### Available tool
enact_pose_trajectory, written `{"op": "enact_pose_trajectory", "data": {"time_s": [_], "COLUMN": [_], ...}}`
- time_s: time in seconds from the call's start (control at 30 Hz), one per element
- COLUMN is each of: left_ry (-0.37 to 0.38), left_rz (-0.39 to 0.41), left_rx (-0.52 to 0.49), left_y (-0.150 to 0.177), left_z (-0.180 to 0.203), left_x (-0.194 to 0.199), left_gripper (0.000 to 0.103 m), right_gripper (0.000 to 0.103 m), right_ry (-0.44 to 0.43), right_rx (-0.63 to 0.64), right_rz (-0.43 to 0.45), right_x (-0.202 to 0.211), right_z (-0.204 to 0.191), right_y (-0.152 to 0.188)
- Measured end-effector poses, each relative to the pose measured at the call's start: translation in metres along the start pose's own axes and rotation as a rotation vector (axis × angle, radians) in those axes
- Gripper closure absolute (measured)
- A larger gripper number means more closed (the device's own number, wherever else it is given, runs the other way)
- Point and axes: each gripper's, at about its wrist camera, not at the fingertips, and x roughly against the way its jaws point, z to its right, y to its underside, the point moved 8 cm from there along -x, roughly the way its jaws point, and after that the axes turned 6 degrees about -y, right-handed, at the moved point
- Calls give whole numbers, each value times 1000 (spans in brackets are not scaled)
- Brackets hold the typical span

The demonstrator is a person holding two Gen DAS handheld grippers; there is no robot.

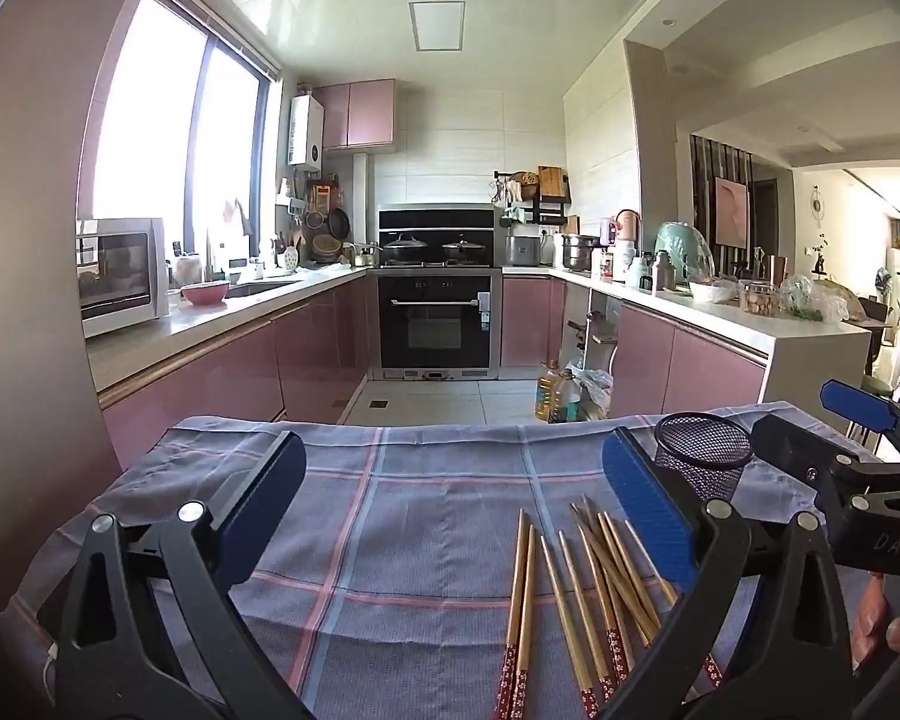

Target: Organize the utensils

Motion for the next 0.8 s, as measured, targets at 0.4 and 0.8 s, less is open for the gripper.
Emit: {"op": "enact_pose_trajectory", "data": {"time_s": [0.4, 0.8], "left_ry": [11, 18], "left_rz": [19, 24], "left_rx": [3, 5], "left_y": [7, 8], "left_z": [5, 8], "left_x": [1, -1], "left_gripper": [5, 5], "right_gripper": [7, 7], "right_ry": [19, 22], "right_rx": [4, 6], "right_rz": [11, 18], "right_x": [3, 7], "right_z": [0, -1], "right_y": [-1, -4]}}
